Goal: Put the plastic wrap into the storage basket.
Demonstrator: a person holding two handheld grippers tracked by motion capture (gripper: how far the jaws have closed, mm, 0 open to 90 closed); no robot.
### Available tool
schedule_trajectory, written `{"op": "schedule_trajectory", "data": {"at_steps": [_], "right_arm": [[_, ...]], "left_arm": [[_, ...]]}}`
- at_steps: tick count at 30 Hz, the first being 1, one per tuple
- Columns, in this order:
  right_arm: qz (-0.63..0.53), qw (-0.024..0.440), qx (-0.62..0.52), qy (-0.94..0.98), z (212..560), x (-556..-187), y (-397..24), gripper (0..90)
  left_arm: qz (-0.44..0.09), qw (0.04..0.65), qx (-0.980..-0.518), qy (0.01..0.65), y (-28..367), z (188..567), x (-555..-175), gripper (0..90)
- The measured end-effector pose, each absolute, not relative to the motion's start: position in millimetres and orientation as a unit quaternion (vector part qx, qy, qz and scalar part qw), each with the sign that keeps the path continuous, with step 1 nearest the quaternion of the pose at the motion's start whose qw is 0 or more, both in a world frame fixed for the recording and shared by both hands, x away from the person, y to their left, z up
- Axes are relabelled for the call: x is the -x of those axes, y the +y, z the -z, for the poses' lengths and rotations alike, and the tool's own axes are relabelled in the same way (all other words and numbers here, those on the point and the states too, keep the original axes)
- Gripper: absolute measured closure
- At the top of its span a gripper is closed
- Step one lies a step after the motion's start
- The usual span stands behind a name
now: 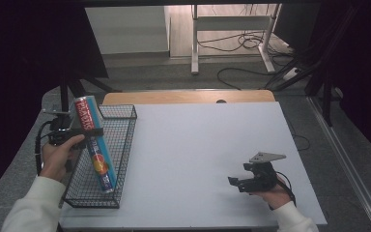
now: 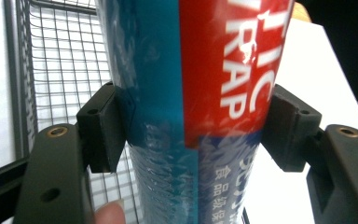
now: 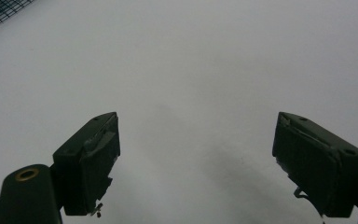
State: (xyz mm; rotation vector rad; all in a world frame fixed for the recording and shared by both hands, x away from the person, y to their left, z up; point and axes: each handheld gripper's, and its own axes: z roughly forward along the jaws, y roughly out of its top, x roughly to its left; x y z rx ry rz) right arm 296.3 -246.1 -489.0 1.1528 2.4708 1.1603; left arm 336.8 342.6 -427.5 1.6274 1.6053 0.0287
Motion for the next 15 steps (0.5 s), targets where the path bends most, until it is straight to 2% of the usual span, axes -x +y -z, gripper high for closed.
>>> {"op": "schedule_trajectory", "data": {"at_steps": [5, 15], "right_arm": [[-0.388, 0.089, -0.388, 0.831, 489.9, -297.0, -245.5, 15.6], [-0.387, 0.091, -0.393, 0.829, 490.9, -298.5, -247.5, 15.6]], "left_arm": [[0.006, 0.378, -0.648, 0.661, 324.0, 445.3, -365.5, 31.8], [0.009, 0.344, -0.632, 0.694, 307.6, 472.4, -391.7, 31.7]]}}
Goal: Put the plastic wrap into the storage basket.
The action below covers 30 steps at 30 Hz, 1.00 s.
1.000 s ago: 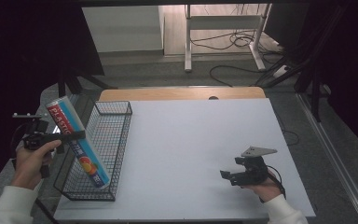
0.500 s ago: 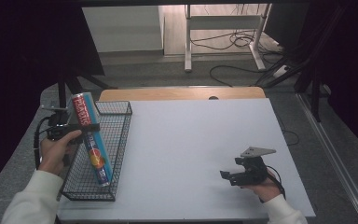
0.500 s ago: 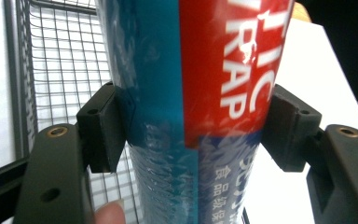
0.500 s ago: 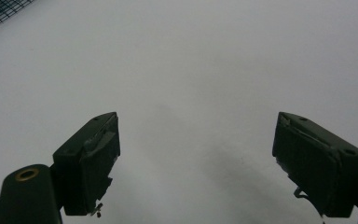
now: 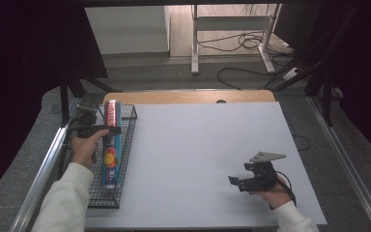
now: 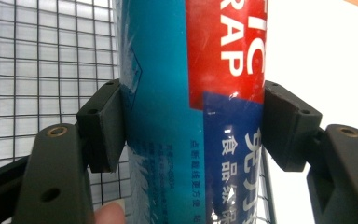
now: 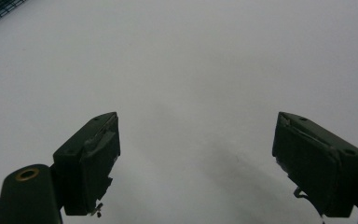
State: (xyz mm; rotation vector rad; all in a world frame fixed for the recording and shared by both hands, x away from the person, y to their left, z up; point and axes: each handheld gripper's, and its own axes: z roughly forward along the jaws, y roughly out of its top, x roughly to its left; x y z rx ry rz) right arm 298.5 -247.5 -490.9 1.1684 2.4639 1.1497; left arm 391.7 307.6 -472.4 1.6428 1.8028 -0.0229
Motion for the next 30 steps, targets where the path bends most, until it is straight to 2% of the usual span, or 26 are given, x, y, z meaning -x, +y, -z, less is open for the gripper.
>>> {"op": "schedule_trajectory", "data": {"at_steps": [14, 17, 22, 27, 30], "right_arm": [[-0.383, 0.092, -0.395, 0.830, 492.4, -298.9, -247.6, 15.6], [-0.382, 0.093, -0.396, 0.830, 492.5, -299.1, -248.1, 15.6], [-0.381, 0.094, -0.395, 0.830, 492.9, -298.7, -247.7, 15.6], [-0.382, 0.095, -0.394, 0.831, 491.8, -297.5, -247.9, 15.6], [-0.386, 0.097, -0.392, 0.829, 490.8, -297.4, -248.5, 15.6]], "left_arm": [[0.007, 0.314, -0.616, 0.722, 303.5, 500.7, -404.9, 30.4], [-0.012, 0.302, -0.625, 0.720, 302.8, 502.1, -404.5, 28.7], [-0.051, 0.321, -0.644, 0.693, 299.6, 482.4, -392.3, 16.9], [-0.065, 0.335, -0.655, 0.674, 295.1, 471.0, -380.8, 15.3], [-0.094, 0.351, -0.678, 0.639, 287.1, 454.7, -362.2, 15.7]]}}
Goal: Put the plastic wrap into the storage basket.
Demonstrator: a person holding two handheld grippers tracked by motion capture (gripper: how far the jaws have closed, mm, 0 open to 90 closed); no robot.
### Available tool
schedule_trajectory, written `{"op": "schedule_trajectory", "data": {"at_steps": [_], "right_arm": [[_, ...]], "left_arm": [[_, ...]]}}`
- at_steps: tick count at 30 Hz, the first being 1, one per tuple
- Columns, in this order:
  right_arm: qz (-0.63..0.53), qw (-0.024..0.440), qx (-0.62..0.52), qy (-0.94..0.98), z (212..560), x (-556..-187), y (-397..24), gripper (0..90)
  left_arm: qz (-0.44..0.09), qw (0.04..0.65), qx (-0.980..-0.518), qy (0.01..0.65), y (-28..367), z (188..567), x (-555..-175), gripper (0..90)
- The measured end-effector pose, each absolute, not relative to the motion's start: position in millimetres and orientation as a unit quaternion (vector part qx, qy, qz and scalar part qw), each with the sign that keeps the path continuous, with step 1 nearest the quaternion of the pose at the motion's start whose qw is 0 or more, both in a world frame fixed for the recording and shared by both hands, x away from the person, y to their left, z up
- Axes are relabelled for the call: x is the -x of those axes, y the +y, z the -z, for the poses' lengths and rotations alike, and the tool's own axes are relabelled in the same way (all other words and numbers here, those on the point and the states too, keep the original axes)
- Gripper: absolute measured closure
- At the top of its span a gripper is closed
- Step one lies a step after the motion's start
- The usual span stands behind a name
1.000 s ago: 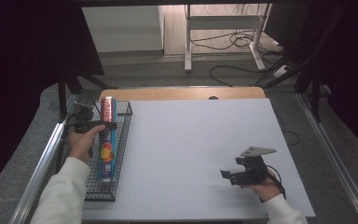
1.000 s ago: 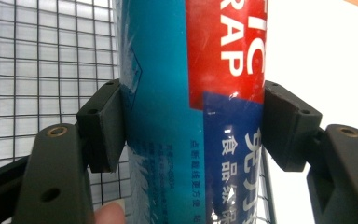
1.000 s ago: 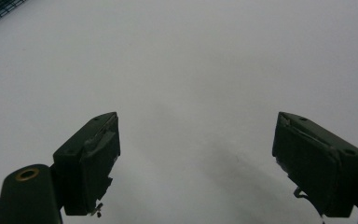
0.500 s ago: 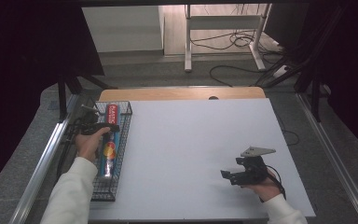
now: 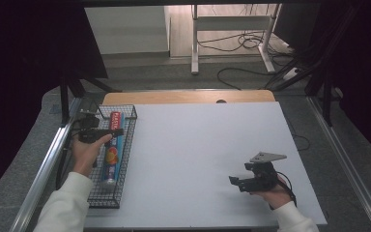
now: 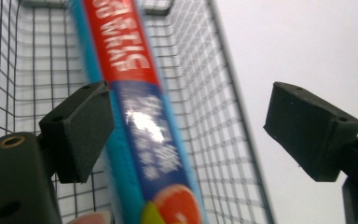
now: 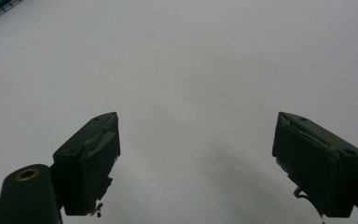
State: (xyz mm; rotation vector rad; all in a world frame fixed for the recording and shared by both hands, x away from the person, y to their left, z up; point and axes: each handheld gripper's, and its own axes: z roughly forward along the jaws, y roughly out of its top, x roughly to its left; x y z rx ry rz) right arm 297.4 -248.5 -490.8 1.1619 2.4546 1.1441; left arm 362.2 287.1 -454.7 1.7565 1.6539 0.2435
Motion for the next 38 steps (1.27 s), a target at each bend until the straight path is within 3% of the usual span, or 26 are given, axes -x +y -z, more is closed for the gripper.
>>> {"op": "schedule_trajectory", "data": {"at_steps": [10, 18, 26, 38], "right_arm": [[-0.409, 0.112, -0.378, 0.823, 485.1, -294.5, -251.4, 15.4], [-0.420, 0.120, -0.363, 0.823, 482.4, -289.9, -251.6, 15.1], [-0.428, 0.130, -0.348, 0.824, 481.9, -283.9, -251.8, 14.8], [-0.443, 0.144, -0.334, 0.819, 477.2, -280.4, -252.5, 14.6]], "left_arm": [[-0.139, 0.391, -0.743, 0.525, 267.2, 425.7, -281.6, 18.1], [-0.119, 0.428, -0.770, 0.457, 237.0, 425.3, -223.4, 18.1], [-0.103, 0.423, -0.795, 0.422, 192.9, 444.7, -229.2, 18.1], [-0.110, 0.426, -0.790, 0.427, 188.7, 452.1, -229.0, 18.2]]}}
